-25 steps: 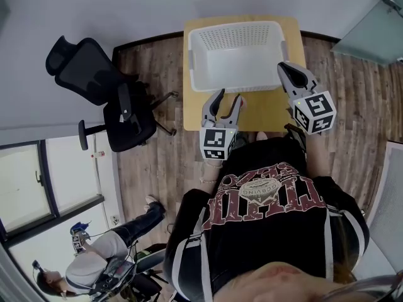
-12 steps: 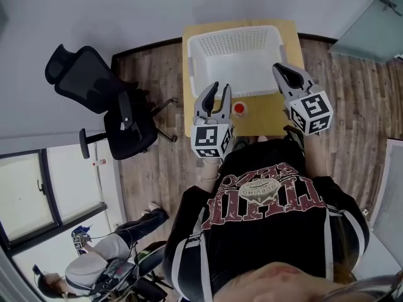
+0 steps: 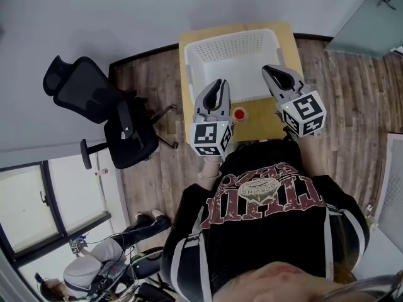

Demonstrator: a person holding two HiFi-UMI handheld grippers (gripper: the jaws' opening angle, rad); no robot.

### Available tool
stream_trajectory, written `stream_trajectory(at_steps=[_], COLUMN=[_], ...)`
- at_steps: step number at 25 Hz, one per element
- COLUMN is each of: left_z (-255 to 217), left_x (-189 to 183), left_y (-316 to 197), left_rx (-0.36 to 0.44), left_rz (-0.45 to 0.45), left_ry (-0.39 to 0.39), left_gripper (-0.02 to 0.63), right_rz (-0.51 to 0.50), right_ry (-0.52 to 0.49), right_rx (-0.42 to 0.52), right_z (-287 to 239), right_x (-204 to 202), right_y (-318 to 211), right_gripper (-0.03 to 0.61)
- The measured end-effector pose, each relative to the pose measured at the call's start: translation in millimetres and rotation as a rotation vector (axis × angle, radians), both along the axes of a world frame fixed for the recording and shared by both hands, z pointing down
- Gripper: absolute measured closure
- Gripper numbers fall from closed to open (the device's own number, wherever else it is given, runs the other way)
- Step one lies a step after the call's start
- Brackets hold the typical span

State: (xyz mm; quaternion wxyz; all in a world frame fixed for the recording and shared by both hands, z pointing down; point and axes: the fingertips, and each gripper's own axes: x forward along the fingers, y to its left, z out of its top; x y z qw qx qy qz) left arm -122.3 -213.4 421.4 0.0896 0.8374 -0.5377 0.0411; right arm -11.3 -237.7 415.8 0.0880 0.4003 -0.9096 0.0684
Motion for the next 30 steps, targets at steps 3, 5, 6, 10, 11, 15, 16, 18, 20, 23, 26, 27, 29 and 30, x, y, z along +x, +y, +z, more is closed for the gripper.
stream_trajectory(at_steps=[3,5,6,10,11,15,16,18,20,23,26,27,29,30], left_z=[-2,-2,-2,-3,-3,-5,-5,-5,-6,-6,-6,-6,-6,-6], left_x=[3,5,6,9,10,16,17,20,23,26,28,28,28,28], left_y=[-6,-10,-11,-18,-19,-22,-23,-23,-24,-25,-26,-26,-26,-26], left_rx=[0.0,-0.006,-0.009,-0.021,-0.024,-0.036,-0.04,-0.043,-0.046,-0.051,-0.052,-0.052,-0.05,-0.05], left_rz=[0.017,0.031,0.038,0.058,0.063,0.086,0.091,0.098,0.102,0.109,0.113,0.113,0.112,0.112], left_ry=[0.006,0.016,0.021,0.027,0.027,0.021,0.022,0.018,0.016,0.015,0.018,0.018,0.015,0.014], left_gripper=[0.541,0.547,0.549,0.565,0.566,0.566,0.568,0.568,0.568,0.568,0.568,0.568,0.568,0.568], right_rz=[-0.014,-0.019,-0.022,-0.028,-0.028,-0.036,-0.039,-0.046,-0.05,-0.054,-0.053,-0.053,-0.054,-0.057], right_ry=[-0.007,-0.01,-0.011,-0.022,-0.027,-0.036,-0.037,-0.04,-0.036,-0.035,-0.043,-0.041,-0.033,-0.032], right_rx=[0.005,0.003,0.001,-0.003,-0.004,-0.002,-0.001,0.001,0.002,0.003,0.001,0.0,-0.006,-0.011], right_z=[-2,-2,-2,-4,-5,-7,-8,-8,-7,-6,-7,-7,-5,-4], right_x=[-7,-11,-13,-19,-20,-26,-27,-31,-33,-34,-34,-33,-33,-33], right_y=[-2,-2,-3,-4,-4,-4,-3,-1,0,0,0,0,0,0], right_gripper=[0.56,0.56,0.56,0.56,0.56,0.56,0.56,0.56,0.56,0.56,0.561,0.561,0.561,0.561])
